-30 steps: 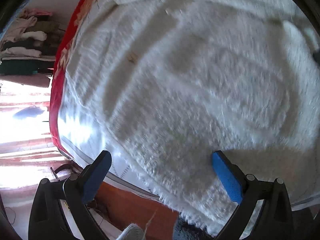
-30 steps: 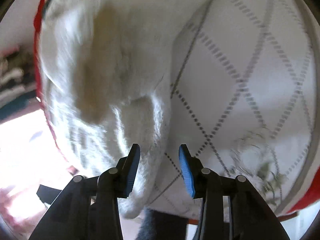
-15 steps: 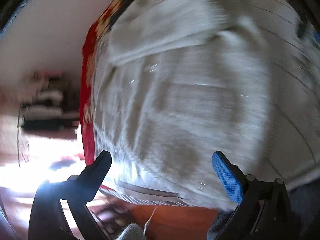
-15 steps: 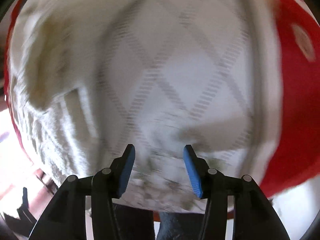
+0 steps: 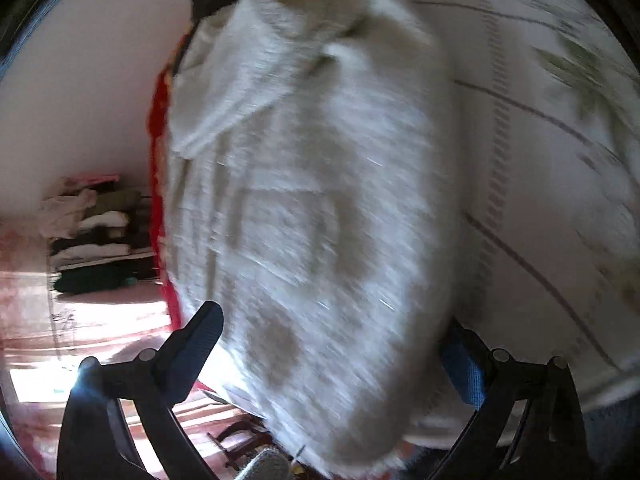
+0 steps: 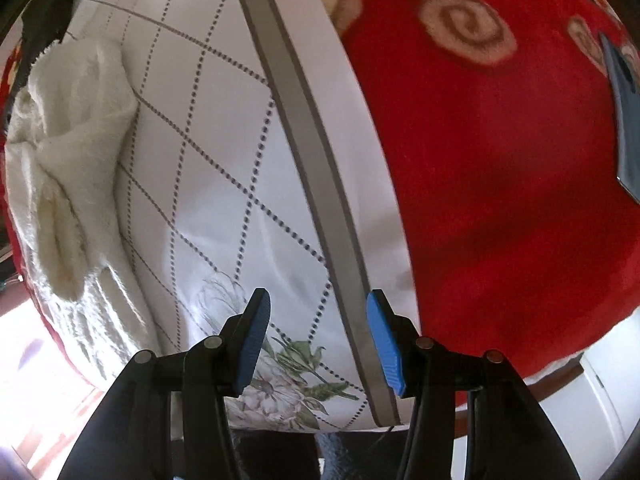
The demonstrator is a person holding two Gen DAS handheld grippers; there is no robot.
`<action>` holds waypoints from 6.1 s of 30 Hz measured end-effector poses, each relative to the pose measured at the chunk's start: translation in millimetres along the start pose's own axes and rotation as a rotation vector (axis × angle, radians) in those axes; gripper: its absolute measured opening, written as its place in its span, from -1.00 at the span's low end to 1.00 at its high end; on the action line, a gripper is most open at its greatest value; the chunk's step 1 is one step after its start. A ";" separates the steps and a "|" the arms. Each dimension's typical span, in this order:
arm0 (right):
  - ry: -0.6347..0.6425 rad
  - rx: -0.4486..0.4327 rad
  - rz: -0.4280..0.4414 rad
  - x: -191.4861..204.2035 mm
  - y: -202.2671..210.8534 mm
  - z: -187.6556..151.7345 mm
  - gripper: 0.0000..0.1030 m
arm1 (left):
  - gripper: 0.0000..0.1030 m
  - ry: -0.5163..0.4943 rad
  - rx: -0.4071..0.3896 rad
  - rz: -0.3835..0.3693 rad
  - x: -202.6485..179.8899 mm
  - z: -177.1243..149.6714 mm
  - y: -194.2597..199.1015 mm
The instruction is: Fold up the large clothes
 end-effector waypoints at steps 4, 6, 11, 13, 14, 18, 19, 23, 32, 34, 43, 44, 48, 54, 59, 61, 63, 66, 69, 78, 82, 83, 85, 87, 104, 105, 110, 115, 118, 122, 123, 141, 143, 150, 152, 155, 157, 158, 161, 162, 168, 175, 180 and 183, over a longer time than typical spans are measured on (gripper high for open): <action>-0.022 0.015 0.038 5.4 -8.2 5.0 0.02 | 1.00 0.044 0.039 0.070 29.5 8.8 -28.0; -0.024 0.015 0.072 13.6 -11.7 11.5 0.02 | 1.00 0.070 0.070 0.098 44.2 12.6 -44.6; 0.028 0.006 0.303 53.9 -13.1 23.5 0.09 | 1.00 0.146 0.114 0.095 71.6 11.6 -57.7; 0.070 0.028 0.422 71.8 -9.3 28.3 0.21 | 0.94 0.168 0.100 0.083 78.4 9.8 -52.8; 0.081 0.053 0.513 82.8 -6.6 29.8 0.30 | 0.76 0.174 0.090 0.074 82.7 9.7 -52.8; 0.088 0.069 0.704 122.2 -10.2 20.7 0.46 | -0.10 0.168 0.050 -0.007 82.5 12.1 -43.6; 0.090 0.064 0.725 128.8 -8.8 22.1 0.49 | -0.38 0.152 0.041 -0.012 81.5 12.8 -40.6; 0.060 0.080 0.816 157.7 -18.5 3.1 0.59 | -0.63 0.122 0.009 -0.020 84.2 18.1 -32.5; -0.032 0.164 0.818 198.6 -74.4 -6.9 0.82 | -0.63 0.093 0.008 -0.055 93.0 23.6 -37.4; -0.027 0.200 0.853 217.4 -79.5 -4.6 0.64 | -0.63 0.095 0.007 -0.071 95.0 23.4 -35.6; 0.066 0.095 0.737 291.2 -19.2 -22.2 -0.47 | -0.65 0.202 -0.047 -0.227 151.0 5.2 -30.5; 0.085 0.078 0.716 306.2 -5.9 -29.6 -0.47 | -0.65 0.218 -0.055 -0.245 159.5 1.8 -31.5; 0.127 0.028 0.626 363.5 24.1 -49.8 -0.47 | -0.61 0.295 -0.086 -0.375 201.9 -14.3 -43.3; 0.177 -0.019 0.486 480.7 36.9 -80.8 -0.47 | -0.59 0.454 -0.078 -0.574 269.9 -42.6 -105.4; 0.155 -0.043 0.371 576.3 0.2 -78.5 -0.47 | -0.49 0.592 -0.081 -0.749 308.8 -57.7 -192.2; 0.146 -0.032 0.317 604.6 -26.0 -71.6 -0.46 | -0.37 0.644 -0.075 -0.827 319.9 -62.0 -230.7; 0.125 -0.015 0.276 618.5 -52.8 -63.8 -0.40 | -0.05 0.723 -0.041 -0.881 332.8 -71.6 -276.2; 0.141 0.052 0.287 649.0 -79.4 -61.5 -0.05 | 0.24 0.857 0.003 -0.906 350.5 -92.1 -332.3; 0.216 0.107 0.353 667.3 -81.7 -66.5 0.45 | 0.30 0.959 0.061 -0.881 362.0 -117.0 -368.2; 0.191 -0.222 0.413 525.2 3.8 -40.6 0.62 | 0.81 0.988 0.017 -0.858 360.0 -110.6 -325.2; 0.136 -0.216 0.343 471.3 -29.5 2.3 0.62 | 0.87 0.916 0.016 -0.827 342.7 -86.7 -316.1; 0.149 -0.195 0.361 471.5 -41.1 11.0 0.62 | 0.87 0.892 0.030 -0.815 334.9 -81.1 -318.0; 0.179 -0.143 0.398 479.7 -68.1 30.7 0.62 | 0.87 0.853 0.050 -0.773 326.3 -74.4 -323.7; 0.198 -0.081 0.483 498.9 -90.9 44.7 0.62 | 0.87 0.823 0.065 -0.740 320.9 -69.8 -329.8; -0.424 0.021 0.587 315.8 -95.2 -72.4 -0.13 | 0.87 0.679 0.055 -0.691 322.4 -54.5 -300.1; -0.451 0.046 0.563 299.8 -99.9 -80.7 -0.03 | 0.87 0.680 0.051 -0.705 321.0 -55.5 -292.8; -0.427 0.038 0.551 261.6 -79.1 -117.0 0.10 | 0.87 0.706 0.051 -0.741 310.7 -57.0 -263.8; -0.174 0.073 0.489 291.8 -63.2 -157.7 0.10 | 0.87 0.692 0.042 -0.772 284.7 -49.9 -234.7; 0.017 0.148 0.421 340.7 -78.8 -160.0 0.10 | 0.87 0.663 0.029 -0.762 275.9 -36.8 -228.6; 0.081 -0.035 0.395 396.6 -59.8 -84.2 0.10 | 0.87 0.651 0.024 -0.748 273.2 -30.6 -229.6; 0.091 -0.110 0.410 412.7 -48.1 -55.5 0.10 | 0.87 0.654 0.019 -0.747 275.2 -28.5 -228.3; 0.040 0.022 0.521 456.5 -12.1 -45.4 0.49 | 0.87 0.631 -0.046 -0.568 306.6 5.4 -223.0; -0.035 0.114 0.486 473.3 -43.9 -49.5 0.49 | 0.87 0.638 -0.049 -0.527 311.1 8.1 -226.7; -0.261 0.103 0.420 480.1 -83.1 -41.7 -0.72 | 0.87 0.654 -0.017 -0.522 313.3 -0.4 -240.8; -0.233 0.079 0.454 487.1 -63.4 -54.1 -0.72 | 0.87 0.685 -0.009 -0.560 313.8 -9.9 -240.1; -0.203 0.066 0.500 503.3 -51.9 -63.7 -0.72 | 0.87 0.750 0.022 -0.596 314.6 -37.8 -239.2; -0.161 0.054 0.523 513.2 -51.5 -59.4 -0.72 | 0.87 0.809 0.057 -0.601 315.9 -64.3 -241.8; -0.108 0.050 0.537 525.7 -63.2 -49.7 -0.69 | 0.87 0.850 0.088 -0.605 316.5 -83.3 -245.9; -0.020 0.073 0.502 542.9 -101.5 -32.2 -0.29 | 0.87 0.944 0.148 -0.610 317.4 -121.0 -258.4; -0.001 0.078 0.485 545.2 -110.0 -29.1 -0.29 | 0.87 0.965 0.170 -0.612 317.3 -132.4 -264.7; 0.081 0.055 0.589 551.6 -65.0 -46.4 0.35 | 0.87 1.115 0.166 -0.725 324.9 -150.3 -292.6; 0.135 -0.030 0.508 495.9 -38.6 -77.4 0.35 | 0.16 1.100 0.105 -0.795 324.7 -90.2 -335.6; 0.093 -0.048 0.450 459.5 -47.3 -77.1 0.35 | -0.93 1.083 -0.029 -0.777 346.9 -67.7 -322.9; 0.140 -0.059 0.396 464.8 -50.2 -80.5 0.35 | -0.94 1.131 -0.066 -0.764 366.7 -74.7 -316.3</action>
Point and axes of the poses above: each gripper's, at about its wrist camera, not at the fingertips, and y roughly against the way its jaws point, x to its left, z to its top, the point moved 8 cm from there along -y, roughly the way its jaws point, and after that the axes turned 11 degrees about -y, right-handed, at the moved point
